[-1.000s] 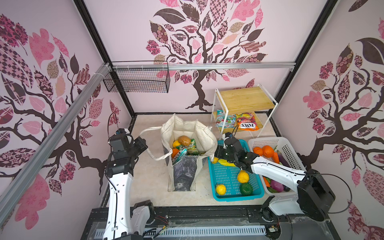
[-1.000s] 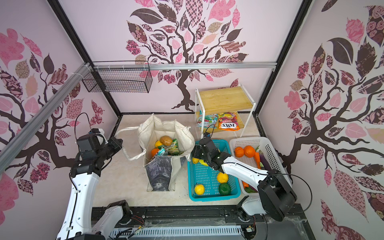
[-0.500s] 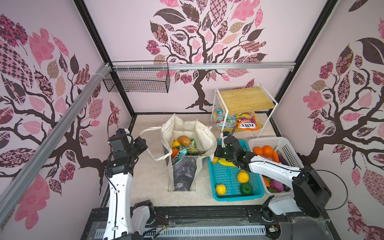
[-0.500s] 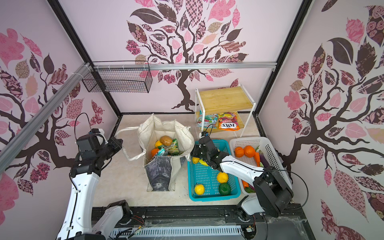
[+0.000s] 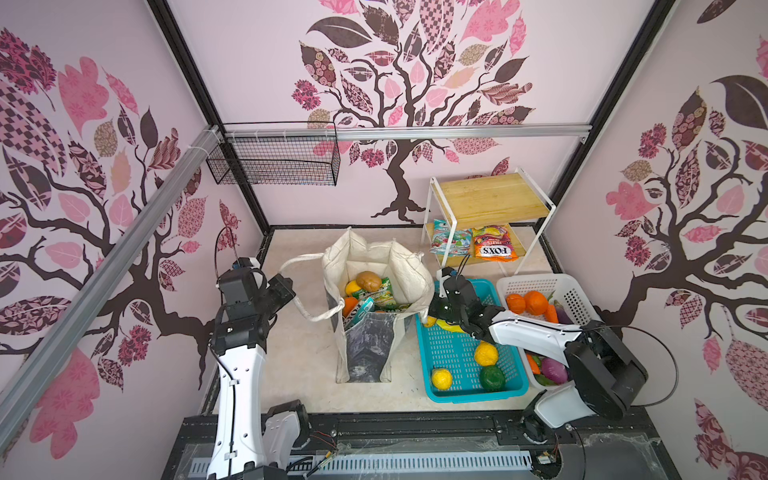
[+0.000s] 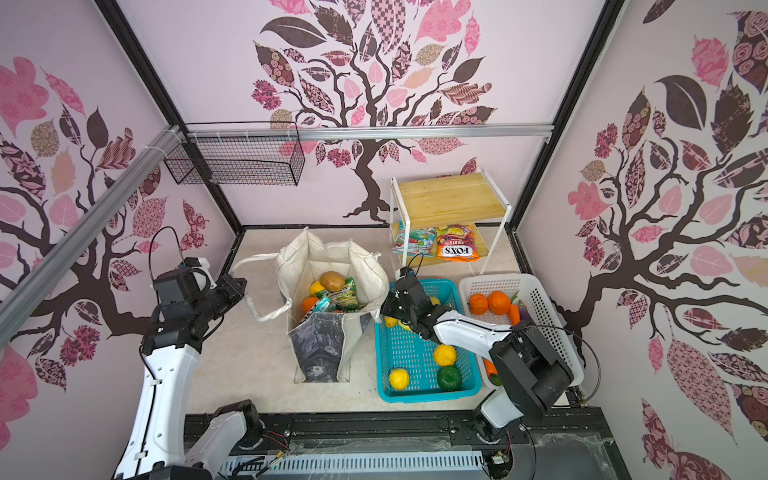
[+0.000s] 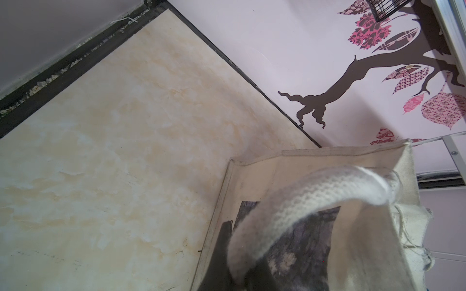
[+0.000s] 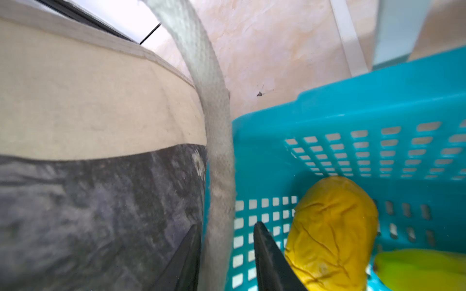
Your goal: Place the food into the grocery bag and tie it
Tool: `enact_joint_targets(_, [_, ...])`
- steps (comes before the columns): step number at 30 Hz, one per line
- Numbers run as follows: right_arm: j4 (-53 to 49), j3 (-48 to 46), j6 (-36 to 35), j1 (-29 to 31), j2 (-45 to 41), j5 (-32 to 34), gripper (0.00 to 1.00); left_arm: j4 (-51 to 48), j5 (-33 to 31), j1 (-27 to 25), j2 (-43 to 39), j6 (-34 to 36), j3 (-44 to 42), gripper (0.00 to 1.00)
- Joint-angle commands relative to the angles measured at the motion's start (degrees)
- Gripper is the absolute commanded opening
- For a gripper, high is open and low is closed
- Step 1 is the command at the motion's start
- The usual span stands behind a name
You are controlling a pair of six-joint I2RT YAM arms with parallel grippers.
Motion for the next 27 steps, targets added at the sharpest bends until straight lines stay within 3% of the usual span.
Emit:
enact_joint_targets(1, [3.9, 0.1, 2.5, 0.3, 2.3, -1.8, 0.31, 1.7, 1.2, 0.3, -0.1, 0.2, -1.4, 0.0])
enact_joint_targets(3, [4.2, 0.0, 3.0, 0.3, 2.4, -2.3, 0.28, 1.6, 1.3, 0.3, -0.1, 0.3, -1.4, 0.0])
enact_joint_targets(6, [1.1, 0.1, 2.8, 0.3, 0.3, -0.1, 0.06, 1.7, 1.6, 0.4, -0.1, 0.5, -1.4, 0.0])
enact_joint_targets(8, [-1.8, 0.0, 1.7, 0.3, -2.6, 2.7, 0.01, 1.6, 1.6, 0.4, -0.1, 0.5, -1.4, 0.0])
enact_joint_targets(14, [-11.7, 0.8, -2.7, 0.3, -10.1, 11.1, 0.01, 2.0, 1.8, 0.5, -0.2, 0.3, -1.3, 0.0])
enact_joint_targets(21, [-21.2, 4.8, -8.1, 0.3, -16.4, 16.0, 0.0, 2.4, 1.8, 0.6, 0.3, -1.2, 0.8, 0.0])
enact_joint_targets(24, [-27.1, 9.3, -13.7, 0.3, -19.1, 19.1, 0.0, -0.9, 2.5, 0.6, 1.3, -1.8, 5.7, 0.0])
enact_joint_targets(27, [-31.5, 14.7, -19.8, 0.2, -20.4, 18.2, 0.0, -1.9, 5.3, 0.6, 2.8, -2.5, 10.4, 0.0])
